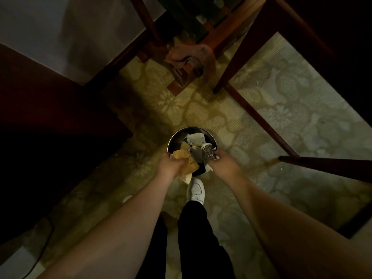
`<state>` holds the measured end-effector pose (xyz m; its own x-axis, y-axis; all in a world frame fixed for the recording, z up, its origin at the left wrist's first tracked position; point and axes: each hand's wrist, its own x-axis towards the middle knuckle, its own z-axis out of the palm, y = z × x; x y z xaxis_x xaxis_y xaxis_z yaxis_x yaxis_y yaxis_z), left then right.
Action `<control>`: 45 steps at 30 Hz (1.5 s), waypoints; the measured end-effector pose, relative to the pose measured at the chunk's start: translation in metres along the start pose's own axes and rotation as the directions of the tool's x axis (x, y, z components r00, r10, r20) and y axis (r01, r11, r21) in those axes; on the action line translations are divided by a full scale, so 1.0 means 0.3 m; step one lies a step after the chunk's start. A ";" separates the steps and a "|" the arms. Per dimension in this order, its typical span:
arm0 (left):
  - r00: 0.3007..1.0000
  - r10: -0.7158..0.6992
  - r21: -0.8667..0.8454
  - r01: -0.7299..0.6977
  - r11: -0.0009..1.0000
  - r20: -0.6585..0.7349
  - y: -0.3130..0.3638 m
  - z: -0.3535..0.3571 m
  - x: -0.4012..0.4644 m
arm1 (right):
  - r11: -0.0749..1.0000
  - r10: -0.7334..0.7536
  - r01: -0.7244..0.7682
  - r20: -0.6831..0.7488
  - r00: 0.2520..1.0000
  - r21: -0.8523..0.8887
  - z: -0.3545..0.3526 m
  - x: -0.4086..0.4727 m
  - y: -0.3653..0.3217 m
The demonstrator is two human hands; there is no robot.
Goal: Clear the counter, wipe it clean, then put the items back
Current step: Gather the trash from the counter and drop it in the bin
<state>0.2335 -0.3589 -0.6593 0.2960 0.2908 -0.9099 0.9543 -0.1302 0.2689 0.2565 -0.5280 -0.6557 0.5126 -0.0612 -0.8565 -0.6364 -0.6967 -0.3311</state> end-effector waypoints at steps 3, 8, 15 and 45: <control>1.000 0.005 -0.022 -0.006 1.000 -0.025 0.002 -0.009 0.001 | 0.999 -0.013 0.013 0.012 1.000 -0.032 -0.001 0.006 -0.005; 1.000 0.010 -0.004 -0.010 1.000 -0.024 -0.011 -0.055 -0.027 | 0.997 -0.009 0.010 0.009 1.000 -0.073 -0.020 -0.022 -0.016; 0.999 0.034 0.072 -0.035 0.997 0.016 -0.026 -0.161 -0.171 | 0.992 -0.034 0.039 0.041 0.999 -0.123 -0.060 -0.145 -0.056; 0.689 0.446 -0.105 -0.600 0.793 -0.571 -0.338 -1.177 -1.463 | 0.122 -0.746 0.775 0.458 0.483 -0.619 0.002 -1.439 -0.956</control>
<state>0.0210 -0.1386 -0.1757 0.6524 0.6839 -0.3265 0.5832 -0.1780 0.7926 0.2172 -0.3013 -0.1912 0.4587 0.8177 -0.3479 0.6770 -0.5752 -0.4592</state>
